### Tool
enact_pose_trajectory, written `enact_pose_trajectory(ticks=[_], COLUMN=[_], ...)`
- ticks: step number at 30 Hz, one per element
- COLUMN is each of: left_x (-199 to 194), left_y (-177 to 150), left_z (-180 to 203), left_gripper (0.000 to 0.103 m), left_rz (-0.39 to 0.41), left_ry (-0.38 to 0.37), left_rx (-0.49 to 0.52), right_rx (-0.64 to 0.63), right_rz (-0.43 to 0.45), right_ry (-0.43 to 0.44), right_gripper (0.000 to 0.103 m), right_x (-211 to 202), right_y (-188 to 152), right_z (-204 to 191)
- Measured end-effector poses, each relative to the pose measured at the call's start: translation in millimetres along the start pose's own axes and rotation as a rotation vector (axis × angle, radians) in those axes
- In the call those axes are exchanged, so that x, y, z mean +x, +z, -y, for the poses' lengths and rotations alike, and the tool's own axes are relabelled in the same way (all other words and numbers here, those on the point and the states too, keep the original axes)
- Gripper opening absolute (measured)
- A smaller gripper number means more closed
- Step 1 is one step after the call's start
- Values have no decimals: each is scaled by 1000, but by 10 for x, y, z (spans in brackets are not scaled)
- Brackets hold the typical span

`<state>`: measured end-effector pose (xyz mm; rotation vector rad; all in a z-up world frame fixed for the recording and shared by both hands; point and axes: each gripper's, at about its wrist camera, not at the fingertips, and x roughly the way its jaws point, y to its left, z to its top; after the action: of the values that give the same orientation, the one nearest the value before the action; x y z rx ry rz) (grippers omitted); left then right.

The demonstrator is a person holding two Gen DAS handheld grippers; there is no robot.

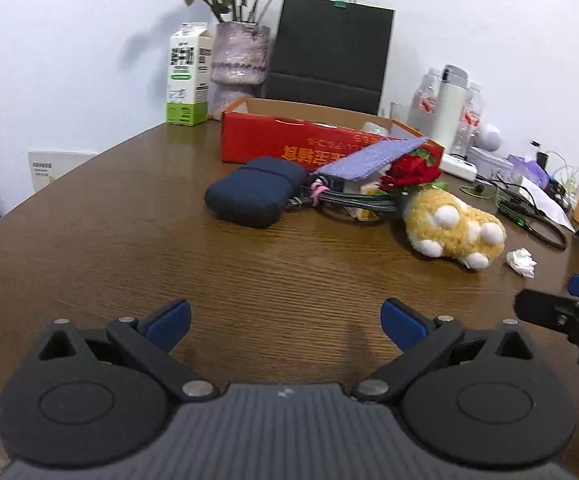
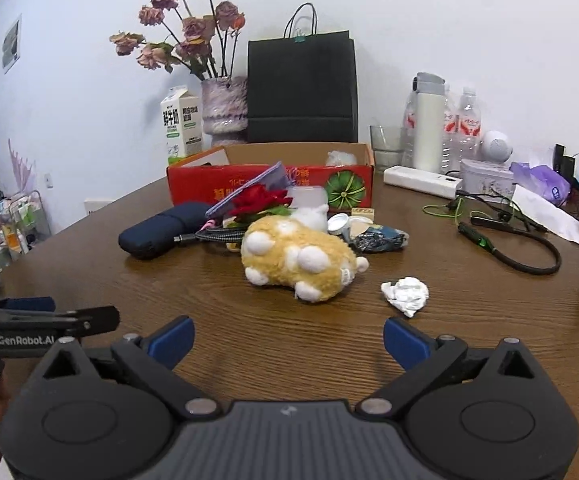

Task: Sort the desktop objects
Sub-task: 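Grasp the yellow plush toy with left tool while right tool grasps crumpled paper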

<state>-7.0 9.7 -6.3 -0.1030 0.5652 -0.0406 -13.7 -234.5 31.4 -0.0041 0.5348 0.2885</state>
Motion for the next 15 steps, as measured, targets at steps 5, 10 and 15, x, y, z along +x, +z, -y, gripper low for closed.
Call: enact_pose_trajectory(ticks=[5, 10, 15], left_x=[59, 234, 417], left_y=[53, 273, 576], left_z=[104, 322, 649], left_gripper=[103, 103, 103], left_rz=[6, -74, -51], left_ry=[-30, -168, -270], left_rx=[37, 73, 91], right_rx=[-15, 29, 32], right_rz=[-16, -58, -110], right_ry=[-78, -114, -127], right_gripper=[99, 83, 61], right_x=[130, 376, 695], right_y=[73, 169, 263], right_z=[107, 441, 670])
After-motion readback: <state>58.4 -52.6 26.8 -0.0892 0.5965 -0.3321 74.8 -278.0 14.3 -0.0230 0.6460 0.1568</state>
